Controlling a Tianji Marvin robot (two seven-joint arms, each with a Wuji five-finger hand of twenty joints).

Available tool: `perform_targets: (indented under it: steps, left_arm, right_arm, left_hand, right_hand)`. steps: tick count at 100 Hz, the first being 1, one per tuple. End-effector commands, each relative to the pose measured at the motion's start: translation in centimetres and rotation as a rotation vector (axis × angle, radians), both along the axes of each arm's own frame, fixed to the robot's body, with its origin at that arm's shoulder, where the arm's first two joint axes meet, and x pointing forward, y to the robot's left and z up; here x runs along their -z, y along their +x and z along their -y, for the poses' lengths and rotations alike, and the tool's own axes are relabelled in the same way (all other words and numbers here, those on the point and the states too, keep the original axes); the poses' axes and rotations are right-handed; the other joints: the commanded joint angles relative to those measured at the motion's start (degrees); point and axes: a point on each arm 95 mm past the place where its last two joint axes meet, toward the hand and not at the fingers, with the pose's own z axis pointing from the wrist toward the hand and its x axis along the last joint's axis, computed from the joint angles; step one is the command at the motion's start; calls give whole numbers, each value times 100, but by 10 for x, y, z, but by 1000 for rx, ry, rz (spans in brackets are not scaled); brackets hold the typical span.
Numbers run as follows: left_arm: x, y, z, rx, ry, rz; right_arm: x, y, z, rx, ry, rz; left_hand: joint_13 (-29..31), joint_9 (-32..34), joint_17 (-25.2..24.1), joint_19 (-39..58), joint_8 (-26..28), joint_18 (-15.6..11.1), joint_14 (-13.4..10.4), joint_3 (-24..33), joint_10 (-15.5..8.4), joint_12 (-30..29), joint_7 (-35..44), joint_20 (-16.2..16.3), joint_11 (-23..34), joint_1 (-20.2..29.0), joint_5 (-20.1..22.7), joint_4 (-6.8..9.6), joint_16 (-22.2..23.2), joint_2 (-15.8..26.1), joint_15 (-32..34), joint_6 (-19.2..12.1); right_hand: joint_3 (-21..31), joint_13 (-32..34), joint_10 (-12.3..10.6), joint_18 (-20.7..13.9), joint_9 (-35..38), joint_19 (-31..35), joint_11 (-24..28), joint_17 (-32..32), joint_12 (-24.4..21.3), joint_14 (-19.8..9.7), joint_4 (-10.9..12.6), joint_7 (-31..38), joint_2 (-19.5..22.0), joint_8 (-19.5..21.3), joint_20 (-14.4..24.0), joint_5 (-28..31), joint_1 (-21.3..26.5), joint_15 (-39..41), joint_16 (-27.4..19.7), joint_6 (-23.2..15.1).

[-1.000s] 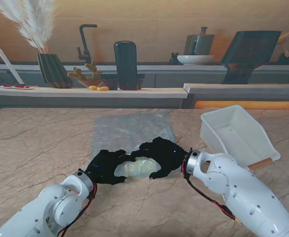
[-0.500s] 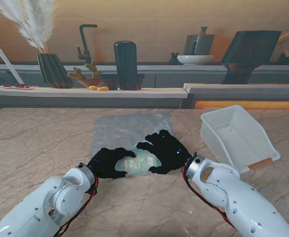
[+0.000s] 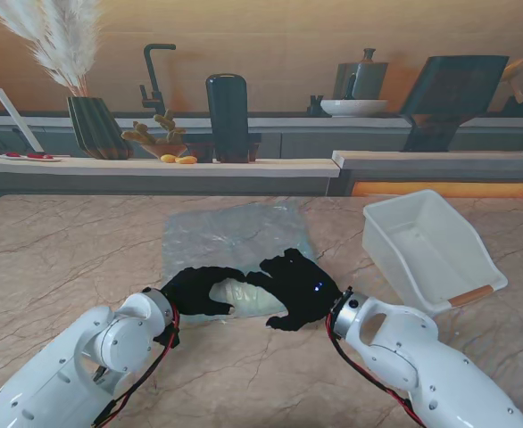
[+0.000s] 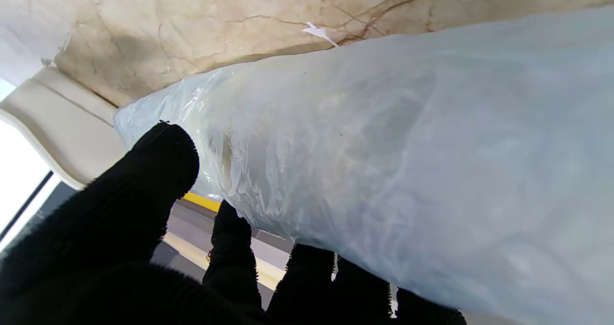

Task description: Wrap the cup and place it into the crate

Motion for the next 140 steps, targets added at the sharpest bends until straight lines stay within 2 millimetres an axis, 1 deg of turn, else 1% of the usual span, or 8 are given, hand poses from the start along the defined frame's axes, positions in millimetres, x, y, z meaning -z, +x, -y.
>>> perform_targets:
  steps: [1,34,58,77,96,100,109,140]
  left_arm:
    - [16,-7,0,2,21,-57]
    - [16,2,-1,-30,10,-113]
    - [14,2,-1,-34,-32,-47]
    - [5,-8,1,-20,-96,81]
    - [-12,-25,4,4,-98,342]
    - [-15,-30,4,13,-86,376]
    - [-21,-43,4,47,-41,408]
    - [0,-64,19,97,237,448]
  right_arm:
    - [9,-1,1,6,-10,-13]
    - [36,39,-7,69,-115,-141]
    - [64,66,-20,51,-174,-268]
    - [82,79,-26,52,-224,-320]
    - [94,85,-28,83,-242,-365]
    - [94,86,-28,93,-241,-372]
    - [95,85,-28,121,-240,-405]
    - [91,81,-27,178,-249,-583]
  left_hand:
    - [132,680,-14,-5,115,-247,-7,-106,-232,269,457,-17,677,161,653,142,83,30,82,1017]
    - [22,645,-170,-119,79,-417,50,-142,-224,261,358,-247,640,479,705,173,70,124,84,874]
    - [-215,339,-259,-207,130,-323,63,-323,-225,241,368,-344,574,378,111,182,23,156,-22,479]
    - [-567,-73,-320,-383,-39,-260,60,-497,-160,198,64,-370,436,0,-160,163,-66,115,-225,1123]
    - [-685,-231,-275,-423,-315,-159,108,-598,-93,149,-243,-301,417,-237,-171,140,-99,199,-248,1207]
    - [-668,-187,-265,-408,-345,-131,134,-608,-64,145,-243,-290,433,-258,-67,135,-99,198,-236,1233]
    - [-699,-160,-301,-405,-438,-107,152,-686,-37,102,-255,-281,407,-269,219,116,-131,261,-254,1300]
    - [-832,-241,-343,-400,-637,-26,254,-1264,107,39,-684,-231,250,-253,601,164,-197,392,-311,1812]
  right_hand:
    - [-63,-36,194,-5,-67,-17,-123,-143,63,158,119,-288,-81,-55,92,44,220,-18,109,226]
    - [-59,-410,200,-15,-538,-327,-197,-392,25,151,112,-741,-149,126,65,-170,208,-273,-12,322]
    - [143,-236,192,-40,-430,-311,-24,-274,57,82,115,-641,-174,318,115,-33,240,-102,60,281]
    - [489,56,137,-94,-190,-97,385,-19,206,8,113,-361,-217,514,224,149,434,375,288,197]
    - [847,695,-121,-185,772,1008,1301,425,803,-72,497,1041,339,745,445,1013,1474,1973,1128,-388]
    - [1065,830,-170,-238,1000,1476,1496,481,993,-85,265,1774,253,174,499,1083,1714,2388,1340,-580]
    - [1500,1025,-146,-302,1435,2391,1771,470,1290,-50,174,2653,110,-176,791,1279,1994,3142,1712,-877]
    - [1715,1058,-96,-395,1613,3367,1923,340,1633,-24,161,2950,61,-156,966,1500,2147,3664,1999,-1049]
